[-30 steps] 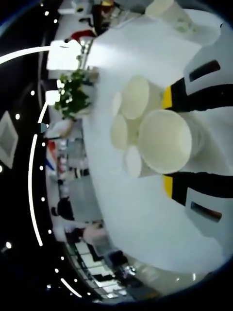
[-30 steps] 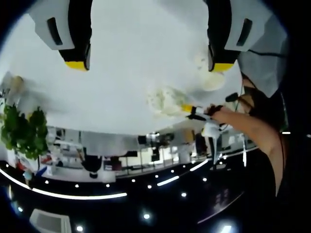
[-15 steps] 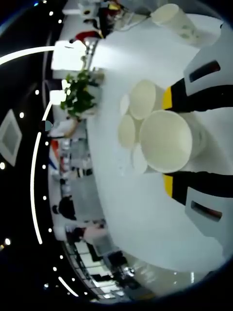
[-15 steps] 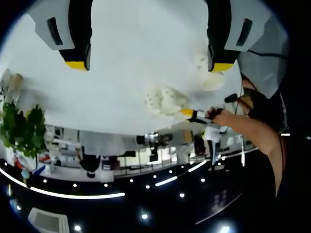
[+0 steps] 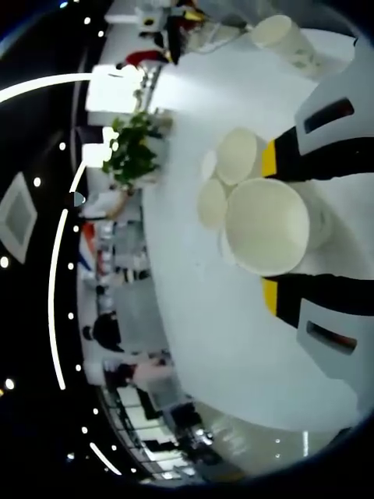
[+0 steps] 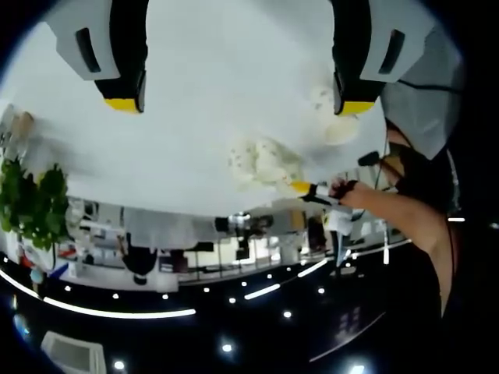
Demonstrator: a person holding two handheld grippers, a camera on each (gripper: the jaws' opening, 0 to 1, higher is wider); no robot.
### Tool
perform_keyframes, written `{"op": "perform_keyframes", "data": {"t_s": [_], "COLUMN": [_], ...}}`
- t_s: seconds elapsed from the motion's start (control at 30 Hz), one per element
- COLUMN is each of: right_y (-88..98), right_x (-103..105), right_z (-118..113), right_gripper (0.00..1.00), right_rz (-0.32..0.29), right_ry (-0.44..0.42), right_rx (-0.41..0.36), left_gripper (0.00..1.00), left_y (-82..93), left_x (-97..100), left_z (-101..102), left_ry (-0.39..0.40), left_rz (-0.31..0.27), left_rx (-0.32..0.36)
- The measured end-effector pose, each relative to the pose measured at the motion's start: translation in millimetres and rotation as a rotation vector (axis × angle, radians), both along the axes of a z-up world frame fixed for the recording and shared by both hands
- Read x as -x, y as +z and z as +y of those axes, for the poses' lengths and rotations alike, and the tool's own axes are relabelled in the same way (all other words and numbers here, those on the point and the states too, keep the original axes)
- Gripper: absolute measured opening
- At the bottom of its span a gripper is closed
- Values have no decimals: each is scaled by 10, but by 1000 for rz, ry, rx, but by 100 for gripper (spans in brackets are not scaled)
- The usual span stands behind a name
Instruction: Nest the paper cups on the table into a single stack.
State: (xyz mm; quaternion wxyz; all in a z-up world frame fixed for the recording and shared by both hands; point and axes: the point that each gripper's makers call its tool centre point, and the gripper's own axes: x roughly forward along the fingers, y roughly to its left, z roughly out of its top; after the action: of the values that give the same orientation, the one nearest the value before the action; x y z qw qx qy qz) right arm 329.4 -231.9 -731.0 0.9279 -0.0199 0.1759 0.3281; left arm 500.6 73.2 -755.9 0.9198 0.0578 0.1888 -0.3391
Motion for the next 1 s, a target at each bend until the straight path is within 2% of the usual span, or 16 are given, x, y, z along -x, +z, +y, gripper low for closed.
{"op": "perform_keyframes", "data": {"t_s": [0.2, 0.47, 0.7, 0.83, 1.0], "right_y": [-5, -1, 26, 52, 81], "right_x": [-2, -24, -40, -62, -74], "right_z": [-2, -11, 19, 21, 37], "right_gripper": [99, 99, 99, 99, 99], "right_rz": [0, -6, -14, -21, -27], "right_ry": [0, -3, 4, 2, 7], "right_rx": [2, -1, -5, -7, -6], "left_gripper": [43, 42, 43, 43, 43], "left_y": [139, 423, 603, 682, 779], "left_x": [-34, -134, -178, -187, -219], "left_z": [1, -59, -81, -102, -102], "left_ry": [-12, -21, -46, -60, -71], "left_rz": [-10, -25, -52, -31, -42], "left_rx": [7, 38, 15, 11, 1]}}
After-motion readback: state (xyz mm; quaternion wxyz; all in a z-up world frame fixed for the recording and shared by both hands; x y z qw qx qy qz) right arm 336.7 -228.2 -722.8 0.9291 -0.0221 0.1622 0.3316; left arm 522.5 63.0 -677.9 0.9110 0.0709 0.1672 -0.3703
